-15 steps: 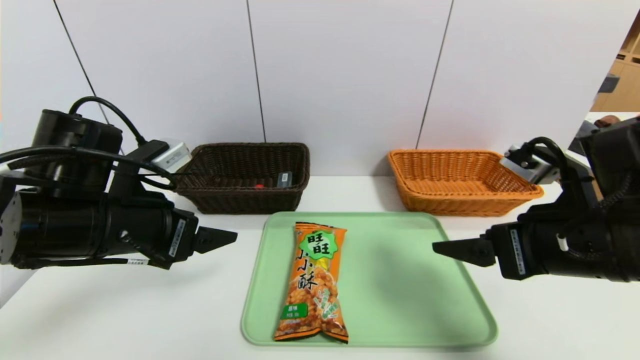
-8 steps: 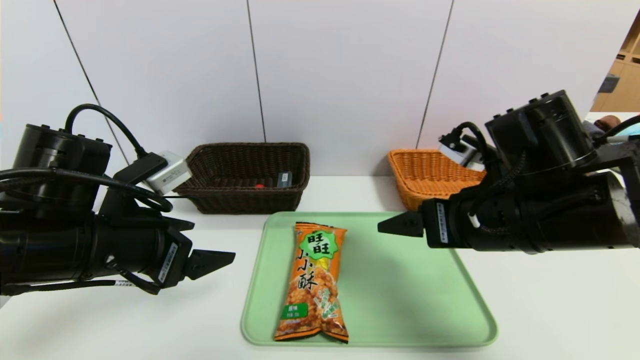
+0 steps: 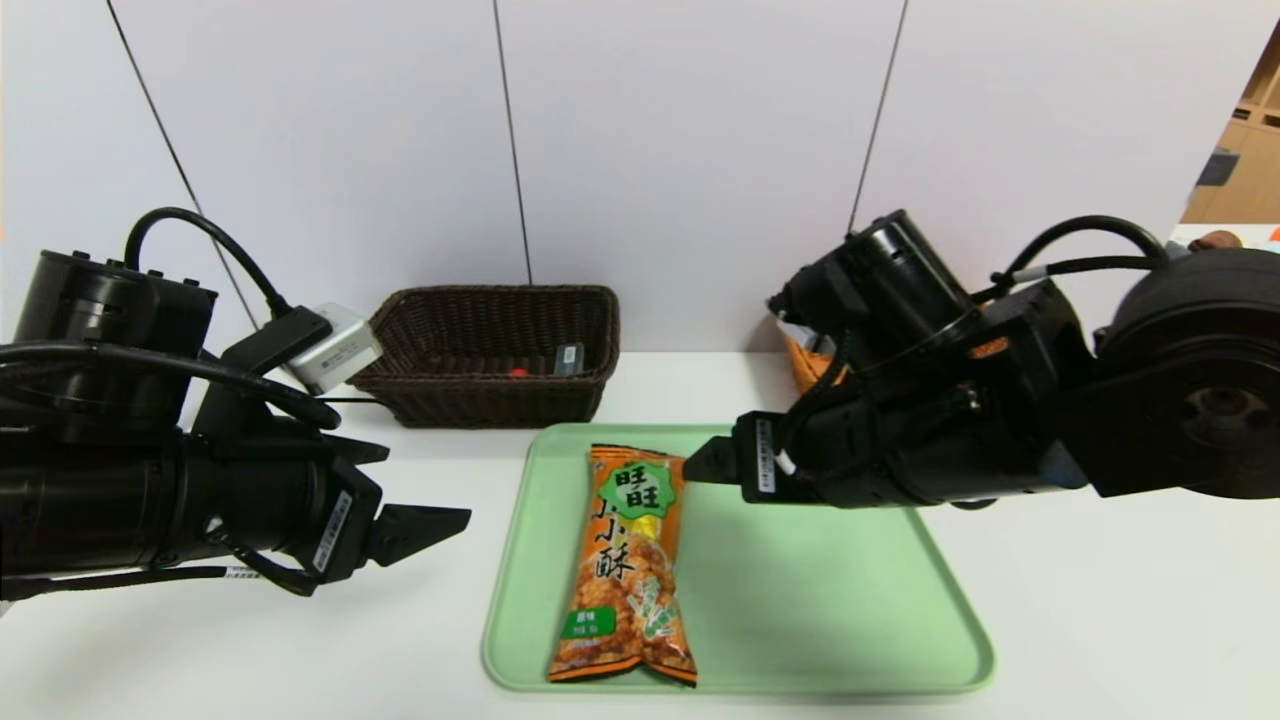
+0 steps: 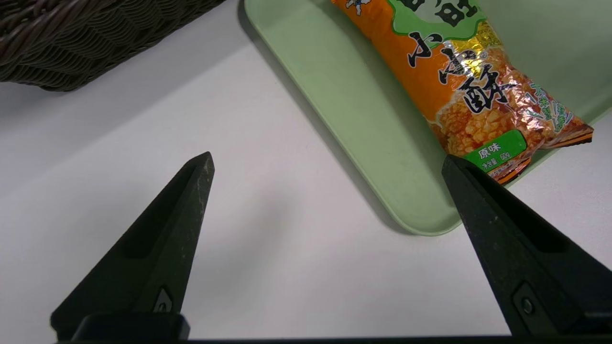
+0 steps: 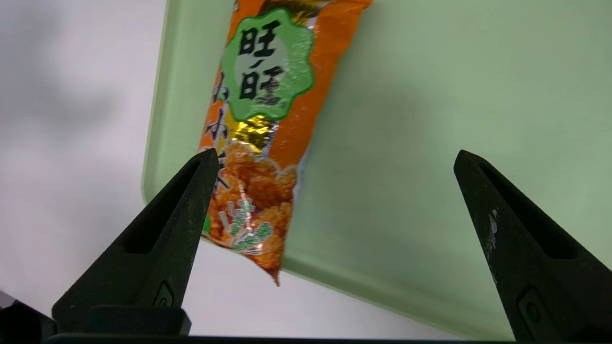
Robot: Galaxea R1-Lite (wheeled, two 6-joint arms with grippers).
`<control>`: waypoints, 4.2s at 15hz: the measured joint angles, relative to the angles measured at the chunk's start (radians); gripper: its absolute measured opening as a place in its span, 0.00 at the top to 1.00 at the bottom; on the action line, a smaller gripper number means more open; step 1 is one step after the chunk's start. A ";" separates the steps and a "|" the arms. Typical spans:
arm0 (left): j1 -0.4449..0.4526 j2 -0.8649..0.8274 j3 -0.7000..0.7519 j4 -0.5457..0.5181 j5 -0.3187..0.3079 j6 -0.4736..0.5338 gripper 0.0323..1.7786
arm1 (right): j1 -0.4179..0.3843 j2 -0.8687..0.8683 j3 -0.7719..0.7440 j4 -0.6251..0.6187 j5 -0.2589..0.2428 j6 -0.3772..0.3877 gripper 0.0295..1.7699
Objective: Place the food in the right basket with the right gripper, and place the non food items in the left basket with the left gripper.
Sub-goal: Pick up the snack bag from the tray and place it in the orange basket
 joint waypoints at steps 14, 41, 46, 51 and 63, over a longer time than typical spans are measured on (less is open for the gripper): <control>-0.002 -0.029 0.001 -0.004 -0.002 -0.001 0.05 | 0.140 0.371 -0.458 0.281 -0.130 0.124 0.04; -0.001 -0.027 -0.006 -0.007 -0.001 -0.007 0.05 | 0.150 0.529 -0.581 0.359 -0.186 0.154 0.04; -0.001 -0.027 -0.008 -0.009 -0.001 -0.007 0.05 | 0.151 0.528 -0.581 0.361 -0.184 0.153 0.38; -0.001 -0.027 -0.010 -0.009 -0.001 -0.007 0.05 | 0.155 0.525 -0.582 0.358 -0.187 0.154 0.71; -0.001 -0.037 -0.016 -0.009 -0.001 -0.007 0.05 | 0.079 0.388 -0.581 0.366 -0.193 0.153 0.78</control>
